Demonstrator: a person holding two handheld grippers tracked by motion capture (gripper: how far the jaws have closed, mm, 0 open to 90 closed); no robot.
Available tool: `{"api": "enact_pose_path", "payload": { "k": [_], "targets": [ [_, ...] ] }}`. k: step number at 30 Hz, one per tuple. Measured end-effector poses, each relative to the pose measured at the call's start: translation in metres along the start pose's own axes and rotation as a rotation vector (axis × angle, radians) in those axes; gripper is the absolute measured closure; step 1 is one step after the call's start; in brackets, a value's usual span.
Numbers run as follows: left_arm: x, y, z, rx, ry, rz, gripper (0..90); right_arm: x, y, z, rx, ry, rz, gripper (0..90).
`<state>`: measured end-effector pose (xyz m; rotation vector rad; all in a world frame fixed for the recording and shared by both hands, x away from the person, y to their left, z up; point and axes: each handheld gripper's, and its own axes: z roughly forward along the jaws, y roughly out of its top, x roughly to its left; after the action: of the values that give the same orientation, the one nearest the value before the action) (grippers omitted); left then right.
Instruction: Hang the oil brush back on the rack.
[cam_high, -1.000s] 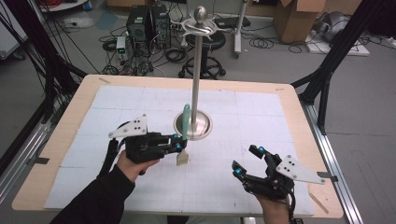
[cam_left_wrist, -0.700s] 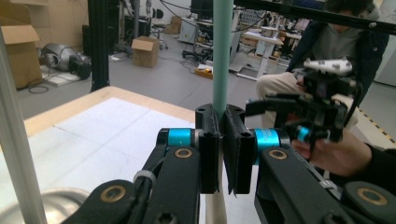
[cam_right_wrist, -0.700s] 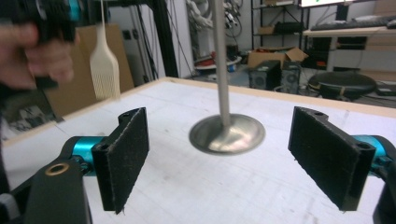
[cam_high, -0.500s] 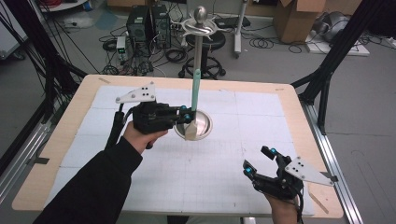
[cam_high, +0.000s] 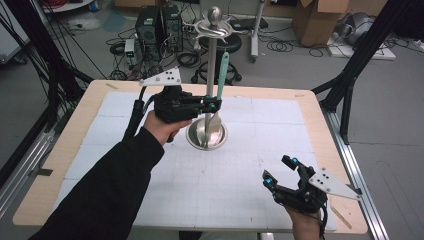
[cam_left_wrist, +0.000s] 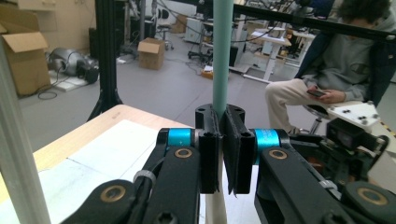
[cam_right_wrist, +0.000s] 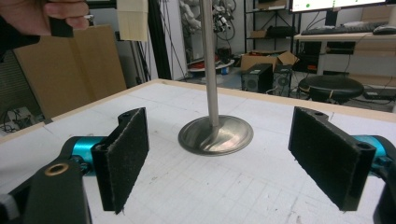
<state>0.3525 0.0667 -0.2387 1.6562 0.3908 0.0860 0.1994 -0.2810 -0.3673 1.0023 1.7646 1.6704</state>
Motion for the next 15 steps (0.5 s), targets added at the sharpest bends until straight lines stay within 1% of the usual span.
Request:
{"api": "enact_pose_path", "payload": {
  "k": [3,5,12,15],
  "targets": [
    [0.005,0.003,0.005,0.004,0.004,-0.004,84.5,0.0,0.0,0.0,0.0,0.003,0.0,18.7],
    [0.008,0.005,0.007,0.007,0.014,-0.01,84.6,-0.001,-0.001,0.0,0.0,0.002,0.008,18.7],
    [0.018,0.008,0.012,-0.012,0.029,-0.03,84.5,-0.002,-0.001,0.0,-0.005,0.007,0.012,18.7],
    [0.021,0.008,0.013,-0.013,0.036,-0.034,84.6,-0.002,-0.001,0.0,-0.004,0.011,0.014,18.7]
  ]
}}
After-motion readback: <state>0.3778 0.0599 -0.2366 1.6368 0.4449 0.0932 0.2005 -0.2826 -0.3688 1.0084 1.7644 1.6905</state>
